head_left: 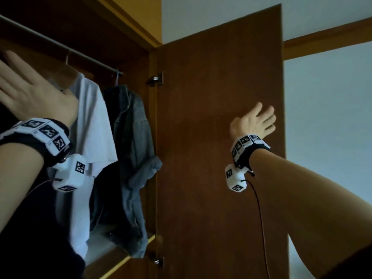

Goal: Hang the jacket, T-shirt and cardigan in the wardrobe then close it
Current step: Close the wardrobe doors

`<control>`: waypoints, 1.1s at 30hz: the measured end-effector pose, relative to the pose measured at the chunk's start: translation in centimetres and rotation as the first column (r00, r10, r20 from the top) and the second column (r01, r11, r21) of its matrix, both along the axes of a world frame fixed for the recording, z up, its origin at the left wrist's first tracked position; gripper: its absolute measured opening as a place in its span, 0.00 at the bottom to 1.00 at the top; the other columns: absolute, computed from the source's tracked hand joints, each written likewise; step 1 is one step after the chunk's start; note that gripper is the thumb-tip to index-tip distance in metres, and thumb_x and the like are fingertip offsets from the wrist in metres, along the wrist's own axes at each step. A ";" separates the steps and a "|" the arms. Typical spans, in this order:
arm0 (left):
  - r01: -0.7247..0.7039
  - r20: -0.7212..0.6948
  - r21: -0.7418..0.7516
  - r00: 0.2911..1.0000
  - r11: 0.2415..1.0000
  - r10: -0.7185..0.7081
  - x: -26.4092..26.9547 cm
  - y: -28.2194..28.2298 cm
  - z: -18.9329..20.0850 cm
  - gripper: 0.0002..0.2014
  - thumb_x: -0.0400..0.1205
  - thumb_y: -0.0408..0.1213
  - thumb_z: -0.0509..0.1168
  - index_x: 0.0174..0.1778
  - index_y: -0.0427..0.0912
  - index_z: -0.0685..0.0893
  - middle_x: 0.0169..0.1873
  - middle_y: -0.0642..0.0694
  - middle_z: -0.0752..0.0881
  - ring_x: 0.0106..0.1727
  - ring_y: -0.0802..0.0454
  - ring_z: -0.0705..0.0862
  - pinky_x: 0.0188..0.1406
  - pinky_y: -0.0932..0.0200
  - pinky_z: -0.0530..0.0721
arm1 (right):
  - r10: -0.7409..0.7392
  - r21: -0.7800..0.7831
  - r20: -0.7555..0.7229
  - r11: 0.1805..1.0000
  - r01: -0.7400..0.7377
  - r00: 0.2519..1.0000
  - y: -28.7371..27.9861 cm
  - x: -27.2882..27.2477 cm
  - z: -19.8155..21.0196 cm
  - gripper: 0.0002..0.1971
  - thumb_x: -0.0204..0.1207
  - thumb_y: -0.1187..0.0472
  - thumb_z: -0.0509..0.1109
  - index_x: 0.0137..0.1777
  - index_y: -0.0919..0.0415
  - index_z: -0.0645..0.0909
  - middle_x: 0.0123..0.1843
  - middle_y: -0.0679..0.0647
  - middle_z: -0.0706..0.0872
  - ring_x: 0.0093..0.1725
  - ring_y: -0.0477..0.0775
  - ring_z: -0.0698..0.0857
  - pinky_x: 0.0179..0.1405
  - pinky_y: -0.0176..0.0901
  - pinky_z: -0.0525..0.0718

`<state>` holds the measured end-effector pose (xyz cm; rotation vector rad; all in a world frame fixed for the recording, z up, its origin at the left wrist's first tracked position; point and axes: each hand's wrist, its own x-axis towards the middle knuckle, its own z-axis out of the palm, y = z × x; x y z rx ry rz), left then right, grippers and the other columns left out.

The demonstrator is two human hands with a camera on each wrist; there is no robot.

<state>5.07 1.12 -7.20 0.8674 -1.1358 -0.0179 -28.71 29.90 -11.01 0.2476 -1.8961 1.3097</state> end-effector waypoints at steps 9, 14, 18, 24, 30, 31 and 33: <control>-0.263 0.073 0.027 0.963 0.964 0.261 -0.1 6.1 -1.0 0.45 0.75 0.56 0.52 0.86 0.36 0.53 0.85 0.25 0.53 0.86 0.27 0.50 0.81 0.24 0.52 | 0.116 -0.077 0.280 0.992 -0.098 0.953 5.7 -6.6 -2.8 0.39 0.81 0.49 0.63 0.86 0.61 0.49 0.79 0.70 0.65 0.76 0.76 0.68 0.74 0.68 0.65; -0.365 0.132 0.034 0.924 0.930 0.358 0.6 7.7 -2.8 0.46 0.72 0.47 0.64 0.84 0.32 0.55 0.84 0.22 0.51 0.86 0.26 0.49 0.82 0.27 0.51 | 0.127 -0.110 0.284 0.989 -0.099 0.950 5.5 -5.8 -2.7 0.35 0.80 0.49 0.64 0.82 0.62 0.55 0.77 0.70 0.67 0.76 0.75 0.67 0.73 0.69 0.65; -0.341 0.192 0.027 0.924 0.940 0.329 2.0 8.5 -3.9 0.47 0.69 0.43 0.66 0.84 0.31 0.55 0.84 0.22 0.50 0.86 0.27 0.49 0.82 0.25 0.50 | 0.128 -0.077 0.296 0.991 -0.110 0.947 6.8 -3.8 -3.3 0.28 0.81 0.51 0.63 0.75 0.66 0.62 0.74 0.71 0.69 0.74 0.74 0.70 0.70 0.67 0.68; -0.229 0.301 0.047 0.931 0.972 0.205 4.7 10.2 -3.8 0.49 0.69 0.42 0.69 0.84 0.30 0.54 0.85 0.24 0.48 0.87 0.29 0.45 0.83 0.28 0.45 | 0.128 -0.068 0.296 0.991 -0.112 0.947 8.3 2.1 -3.6 0.23 0.83 0.55 0.61 0.73 0.65 0.64 0.74 0.70 0.71 0.73 0.73 0.73 0.70 0.66 0.72; -0.052 0.429 0.041 0.903 0.998 0.030 9.7 11.9 -3.5 0.47 0.73 0.41 0.66 0.86 0.32 0.52 0.86 0.28 0.45 0.88 0.33 0.42 0.85 0.34 0.41 | 0.081 -0.039 0.251 0.997 -0.073 0.965 8.4 12.0 -4.0 0.24 0.82 0.60 0.61 0.75 0.66 0.63 0.74 0.68 0.71 0.72 0.72 0.74 0.70 0.65 0.74; -0.030 0.452 0.031 0.892 0.999 0.013 10.6 12.0 -3.3 0.46 0.74 0.41 0.67 0.86 0.32 0.52 0.86 0.29 0.45 0.88 0.34 0.42 0.85 0.35 0.40 | 0.099 -0.045 0.237 0.995 -0.091 0.966 8.5 13.7 -4.0 0.23 0.81 0.59 0.62 0.74 0.66 0.64 0.74 0.67 0.72 0.71 0.72 0.76 0.68 0.65 0.76; -0.009 0.479 -0.001 0.878 1.000 0.008 12.5 12.2 -3.2 0.45 0.75 0.40 0.68 0.86 0.33 0.53 0.87 0.30 0.46 0.88 0.34 0.42 0.85 0.35 0.39 | 0.166 -0.049 0.206 0.986 -0.159 0.964 8.6 17.1 -3.7 0.23 0.78 0.57 0.64 0.70 0.64 0.69 0.69 0.64 0.76 0.64 0.70 0.81 0.58 0.60 0.81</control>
